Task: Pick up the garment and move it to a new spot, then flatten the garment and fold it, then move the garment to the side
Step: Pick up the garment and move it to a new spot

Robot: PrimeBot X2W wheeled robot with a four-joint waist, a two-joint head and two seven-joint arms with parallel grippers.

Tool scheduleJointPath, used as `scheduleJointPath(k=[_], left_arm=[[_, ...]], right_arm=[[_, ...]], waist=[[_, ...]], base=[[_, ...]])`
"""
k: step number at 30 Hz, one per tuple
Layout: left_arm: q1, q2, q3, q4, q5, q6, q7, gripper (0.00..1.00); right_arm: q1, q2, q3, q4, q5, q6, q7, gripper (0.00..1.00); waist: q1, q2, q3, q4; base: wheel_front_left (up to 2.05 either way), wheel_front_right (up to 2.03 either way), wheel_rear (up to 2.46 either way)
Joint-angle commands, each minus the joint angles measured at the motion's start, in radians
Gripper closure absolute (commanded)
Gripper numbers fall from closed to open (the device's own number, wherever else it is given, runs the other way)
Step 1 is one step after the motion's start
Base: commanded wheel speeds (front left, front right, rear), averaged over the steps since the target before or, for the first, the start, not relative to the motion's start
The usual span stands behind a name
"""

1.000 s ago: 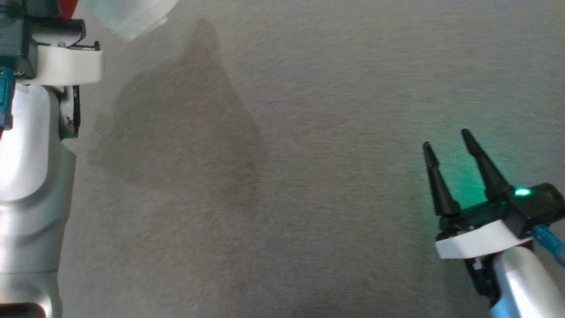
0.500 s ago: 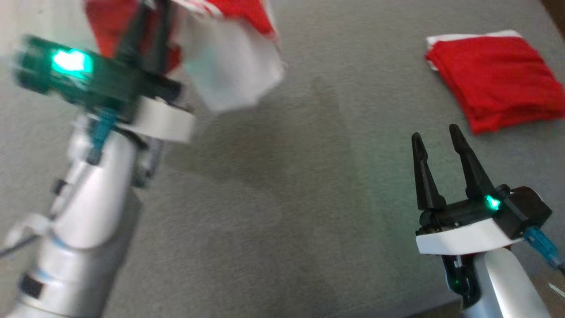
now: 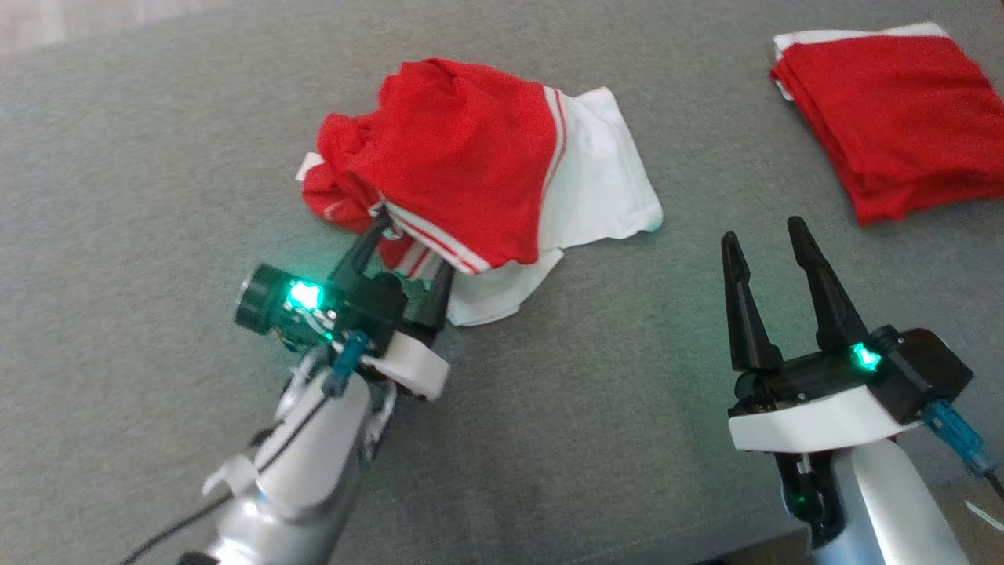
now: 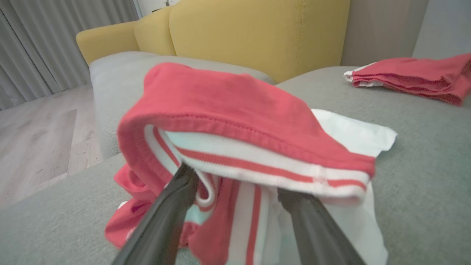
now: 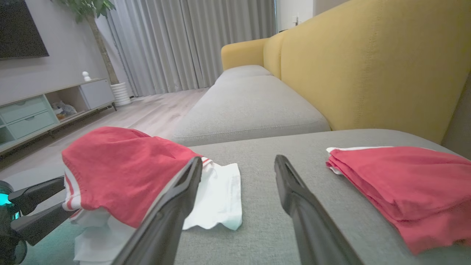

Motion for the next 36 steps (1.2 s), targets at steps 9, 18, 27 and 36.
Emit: scheduleJointPath(k=[9, 18, 27, 36], left_arm=[[0.302, -0.018, 0.095, -0.269, -0.053, 0.093, -0.011, 0.00], [0.566, -0.026, 0.208, -0.507, -0.046, 0.145, -0.011, 0.00], [0.737, -0.027, 0.277, -0.667, 0.005, 0.134, -0.011, 0.00], [0.757, -0.028, 0.283, -0.655, 0.049, 0.134, -0.011, 0.00]], right_arm=[[0.063, 0.001, -0.009, 0.010, -0.006, -0.001, 0.000, 0.00], [0.167, 0.015, -0.028, 0.058, -0.060, -0.001, 0.000, 0.00], [0.229, 0.028, -0.047, 0.063, -0.074, -0.001, 0.000, 0.00], [0.243, 0.030, -0.052, 0.067, -0.076, -0.001, 0.000, 0.00]], waist=[[-0.0001, 0.0000, -0.181, 0.149], [-0.0001, 0.0000, -0.330, 0.253], [-0.0001, 0.0000, -0.374, 0.277], [-0.0001, 0.0000, -0.383, 0.280]], base=[[0.00, 0.00, 0.00], [0.00, 0.00, 0.00], [0.00, 0.00, 0.00], [0.00, 0.00, 0.00]])
